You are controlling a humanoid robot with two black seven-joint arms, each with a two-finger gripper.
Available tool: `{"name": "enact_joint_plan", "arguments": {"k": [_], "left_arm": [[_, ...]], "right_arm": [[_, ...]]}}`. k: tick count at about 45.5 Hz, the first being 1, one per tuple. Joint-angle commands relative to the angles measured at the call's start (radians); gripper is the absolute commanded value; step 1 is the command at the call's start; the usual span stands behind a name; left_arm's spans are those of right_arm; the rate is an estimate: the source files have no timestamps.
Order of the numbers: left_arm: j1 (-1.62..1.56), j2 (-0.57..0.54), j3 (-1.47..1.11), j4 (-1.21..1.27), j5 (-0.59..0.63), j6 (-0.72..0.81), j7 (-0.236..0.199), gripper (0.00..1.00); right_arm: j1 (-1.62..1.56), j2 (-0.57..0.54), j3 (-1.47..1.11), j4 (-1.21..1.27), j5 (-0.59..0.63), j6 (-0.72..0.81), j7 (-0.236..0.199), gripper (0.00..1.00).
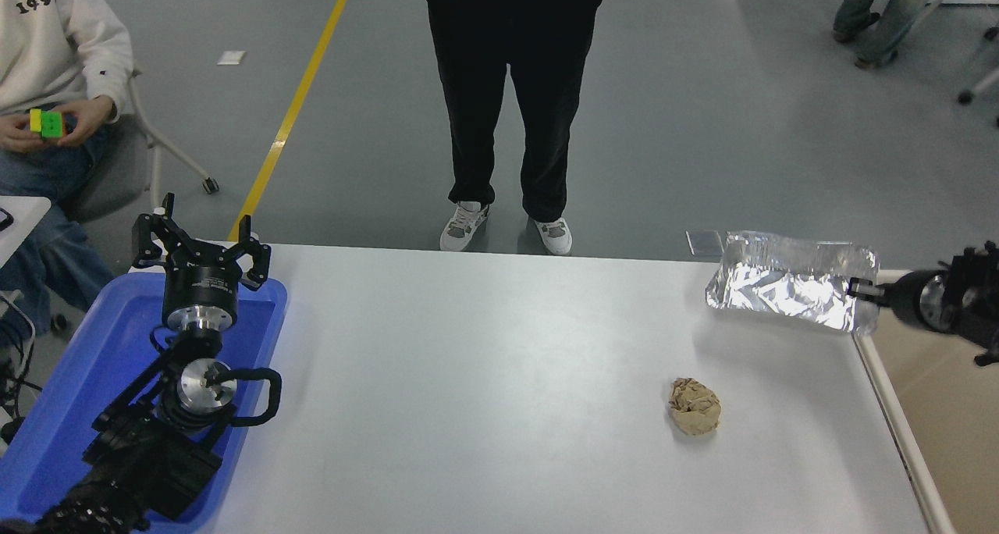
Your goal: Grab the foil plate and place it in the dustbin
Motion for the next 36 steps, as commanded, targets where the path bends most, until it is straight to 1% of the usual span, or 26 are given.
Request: {"name": "enact_joint_plan", "arguments": {"k": [1, 5, 10, 15, 23, 29, 36], "left_arm": [[0.000, 0.000, 0.000, 0.000, 0.000, 0.000, 0.000, 0.99], [0.000, 0.000, 0.000, 0.000, 0.001, 0.000, 0.000, 0.99], [0.000, 0.000, 0.000, 0.000, 0.000, 0.000, 0.000, 0.99], [0.000, 0.000, 0.000, 0.000, 0.001, 0.000, 0.000, 0.99], [0.000, 0.000, 0.000, 0.000, 0.000, 0.000, 0.000, 0.99], [0.000, 0.000, 0.000, 0.000, 0.001, 0.000, 0.000, 0.99], [0.000, 0.000, 0.000, 0.000, 0.000, 0.000, 0.000, 0.99]], "right_arm": [[0.302, -0.202, -0.004, 0.318, -0.099, 0.111, -0.051, 0.00], [0.424, -0.272, -0.004, 0.424, -0.141, 0.186, -0.084, 0.00], [0.560, -0.332, -0.004, 0.509, -0.187, 0.263, -0.127, 0.00], [0.678, -0.363, -0.002, 0.539, -0.213, 0.369, -0.154, 0.00], [0.784, -0.372, -0.005, 0.535, -0.216, 0.460, -0.194, 0.00], [0.810, -0.391, -0.005, 0.521, -0.216, 0.477, -0.235, 0.00], [0.792, -0.404, -0.001, 0.426, -0.193, 0.457, -0.269, 0.00]]}}
